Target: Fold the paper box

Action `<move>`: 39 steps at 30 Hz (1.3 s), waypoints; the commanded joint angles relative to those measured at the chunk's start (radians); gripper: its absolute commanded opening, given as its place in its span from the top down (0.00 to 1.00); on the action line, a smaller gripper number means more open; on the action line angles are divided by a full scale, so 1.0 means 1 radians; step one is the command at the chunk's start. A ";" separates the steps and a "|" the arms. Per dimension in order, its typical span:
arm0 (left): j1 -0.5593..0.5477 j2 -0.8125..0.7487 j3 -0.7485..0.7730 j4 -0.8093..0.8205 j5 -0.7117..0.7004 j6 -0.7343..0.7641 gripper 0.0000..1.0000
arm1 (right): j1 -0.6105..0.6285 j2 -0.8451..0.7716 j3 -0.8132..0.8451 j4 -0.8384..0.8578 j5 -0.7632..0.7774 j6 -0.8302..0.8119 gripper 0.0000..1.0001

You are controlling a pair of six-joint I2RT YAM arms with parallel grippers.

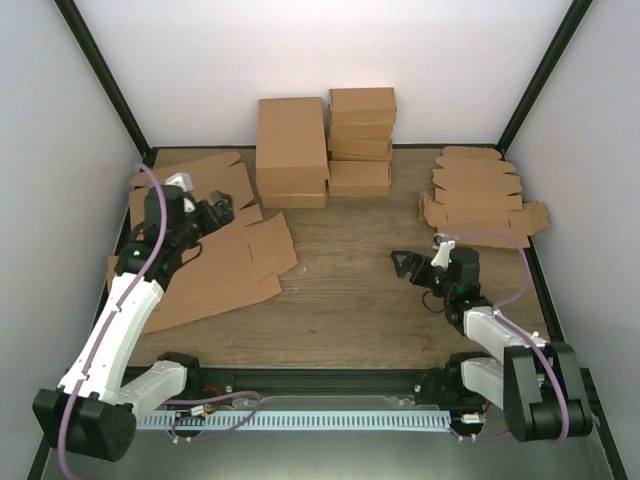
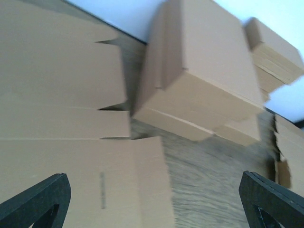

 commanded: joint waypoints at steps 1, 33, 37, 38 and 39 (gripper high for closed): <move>0.177 -0.063 -0.093 -0.028 0.170 0.019 0.00 | 0.138 0.069 0.155 -0.036 -0.005 -0.063 0.00; 0.242 -0.214 -0.263 -0.008 0.139 0.056 0.00 | 0.644 0.940 0.831 -0.100 -0.095 0.020 0.46; 0.241 -0.217 -0.259 -0.009 0.133 0.061 0.00 | 0.660 0.944 0.841 -0.097 -0.056 0.028 0.54; 0.242 -0.218 -0.258 -0.012 0.131 0.062 0.00 | 0.662 0.943 0.842 -0.098 -0.047 0.028 0.57; 0.242 -0.219 -0.255 -0.014 0.129 0.064 0.00 | 0.664 0.945 0.845 -0.098 -0.042 0.028 0.60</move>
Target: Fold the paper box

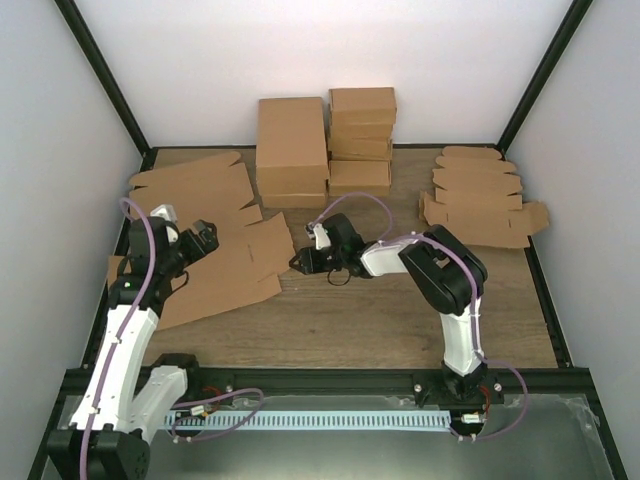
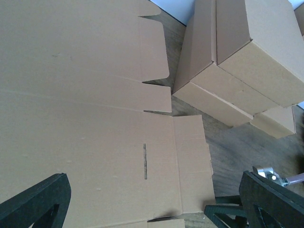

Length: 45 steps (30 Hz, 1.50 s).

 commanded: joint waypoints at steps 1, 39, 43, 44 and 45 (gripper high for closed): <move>0.005 -0.008 0.006 0.020 0.005 0.020 0.00 | 0.017 0.016 0.044 -0.004 0.036 0.014 0.61; 0.005 -0.195 0.168 -0.083 -0.090 0.032 0.00 | 0.148 -0.468 0.032 -0.221 0.315 -0.441 0.99; 0.005 -0.199 0.166 -0.080 -0.083 0.033 0.00 | 0.148 -0.528 0.028 -0.258 0.346 -0.477 0.99; 0.004 -0.199 0.166 -0.080 -0.080 0.034 0.00 | 0.148 -0.541 0.029 -0.267 0.359 -0.490 0.99; 0.005 -0.199 0.169 -0.079 -0.077 0.037 0.00 | 0.148 -0.553 0.029 -0.279 0.373 -0.502 0.99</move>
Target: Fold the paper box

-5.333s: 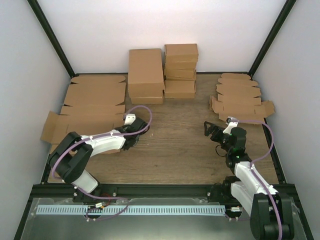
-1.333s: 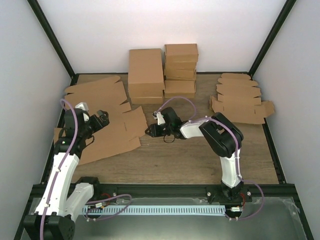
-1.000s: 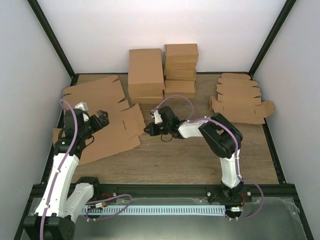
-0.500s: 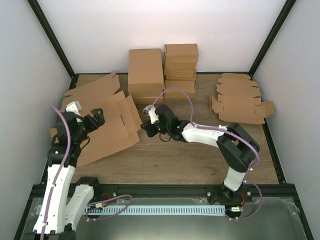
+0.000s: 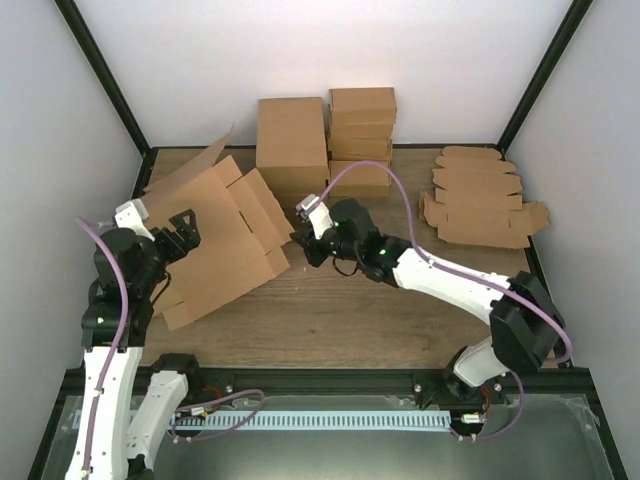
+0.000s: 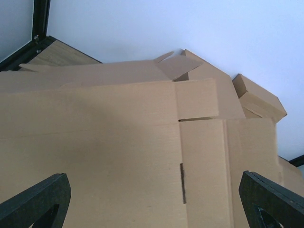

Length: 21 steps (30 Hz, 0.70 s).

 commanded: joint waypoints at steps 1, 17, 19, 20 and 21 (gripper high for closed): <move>0.004 -0.004 0.024 -0.014 0.007 0.021 0.00 | 0.005 -0.069 0.005 -0.043 0.081 -0.087 0.99; 0.004 0.018 0.055 -0.062 0.056 0.086 0.00 | -0.044 -0.179 0.003 -0.161 0.353 -0.001 0.99; 0.005 0.073 -0.003 -0.082 0.104 0.049 0.00 | -0.053 -0.173 0.002 -0.186 0.403 0.024 0.99; 0.005 0.098 -0.040 -0.083 0.128 0.032 0.00 | -0.059 -0.173 0.001 -0.194 0.418 0.036 0.99; 0.004 0.113 -0.078 -0.080 0.141 0.016 0.00 | -0.065 -0.175 -0.002 -0.199 0.430 0.044 0.99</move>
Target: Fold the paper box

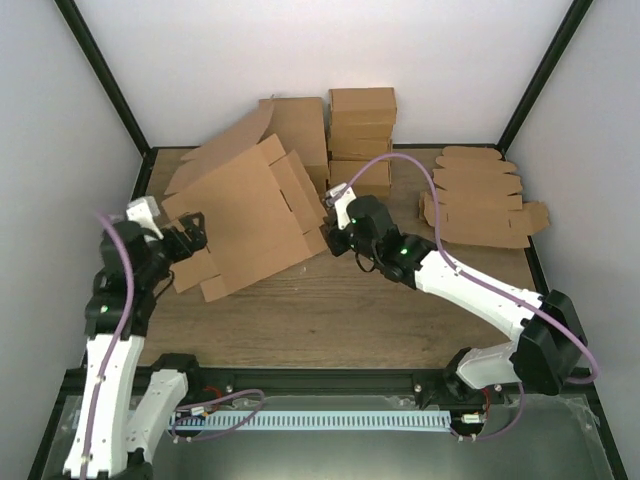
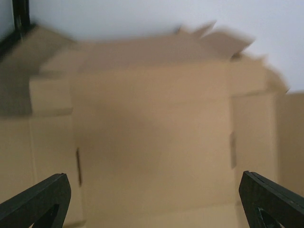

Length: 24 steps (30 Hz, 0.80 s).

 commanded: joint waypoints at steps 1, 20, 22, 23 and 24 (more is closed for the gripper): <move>0.005 0.094 -0.157 -0.044 0.094 -0.063 0.00 | -0.032 -0.022 -0.008 -0.021 0.130 0.061 0.99; 0.009 0.098 -0.473 0.326 -0.228 -0.264 0.00 | -0.082 -0.020 -0.014 -0.079 0.164 0.100 0.99; 0.013 0.101 -0.488 0.362 -0.271 -0.265 0.00 | -0.082 -0.018 -0.014 -0.079 0.160 0.103 0.99; 0.017 0.105 -0.495 0.380 -0.286 -0.262 0.00 | -0.082 -0.019 -0.015 -0.077 0.157 0.102 0.99; 0.023 0.113 -0.499 0.395 -0.293 -0.254 0.00 | -0.082 -0.016 -0.014 -0.076 0.155 0.103 0.99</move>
